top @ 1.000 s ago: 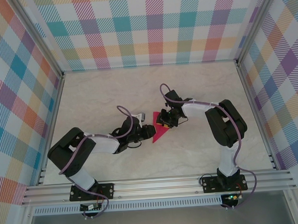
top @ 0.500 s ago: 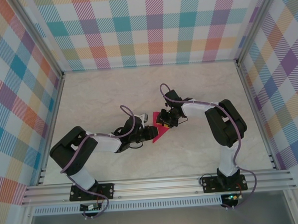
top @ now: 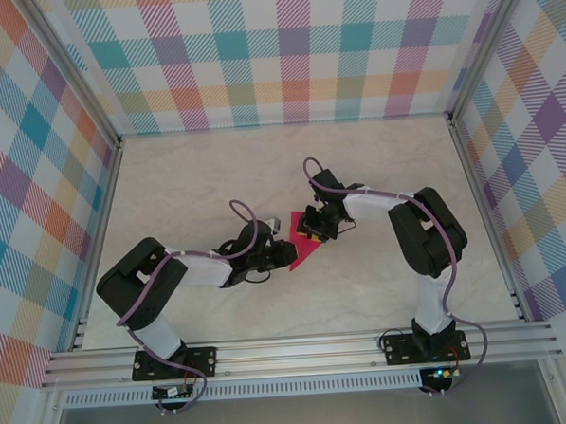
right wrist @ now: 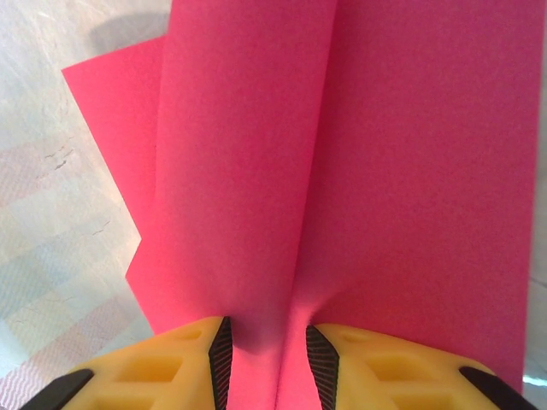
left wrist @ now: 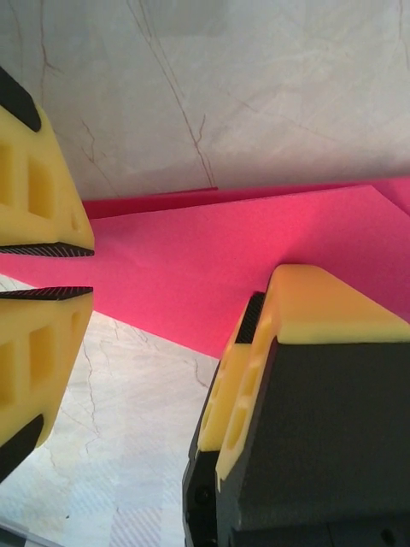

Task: Fold a paper plane with a square sheet of paper (pick it up from the middle)
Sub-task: Fourth fold the wing at the center of the table.

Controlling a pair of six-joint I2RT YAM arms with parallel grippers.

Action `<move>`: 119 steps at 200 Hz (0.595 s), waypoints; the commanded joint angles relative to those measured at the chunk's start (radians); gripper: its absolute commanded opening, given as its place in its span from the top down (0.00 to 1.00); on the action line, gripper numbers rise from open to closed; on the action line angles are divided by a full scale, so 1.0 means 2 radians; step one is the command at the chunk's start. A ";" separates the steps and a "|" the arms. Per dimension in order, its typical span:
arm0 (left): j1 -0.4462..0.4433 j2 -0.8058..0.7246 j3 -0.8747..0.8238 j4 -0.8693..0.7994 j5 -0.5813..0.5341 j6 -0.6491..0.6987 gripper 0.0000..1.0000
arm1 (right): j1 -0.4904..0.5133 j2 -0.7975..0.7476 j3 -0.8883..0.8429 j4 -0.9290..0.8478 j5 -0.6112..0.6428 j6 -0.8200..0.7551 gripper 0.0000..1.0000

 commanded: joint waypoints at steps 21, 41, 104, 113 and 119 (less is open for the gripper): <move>-0.001 0.013 0.014 -0.021 -0.009 0.009 0.81 | -0.006 0.053 -0.022 -0.052 0.104 0.010 0.67; -0.001 0.017 0.017 -0.019 -0.006 0.009 0.81 | -0.006 0.054 -0.023 -0.054 0.107 0.011 0.67; -0.001 0.004 0.014 -0.009 0.011 0.007 0.78 | -0.006 0.058 -0.023 -0.053 0.105 0.014 0.68; -0.001 -0.006 0.011 -0.006 0.014 0.007 0.75 | -0.006 0.058 -0.022 -0.052 0.105 0.014 0.68; -0.001 -0.012 0.008 -0.003 0.016 0.006 0.74 | -0.006 0.058 -0.022 -0.052 0.105 0.013 0.68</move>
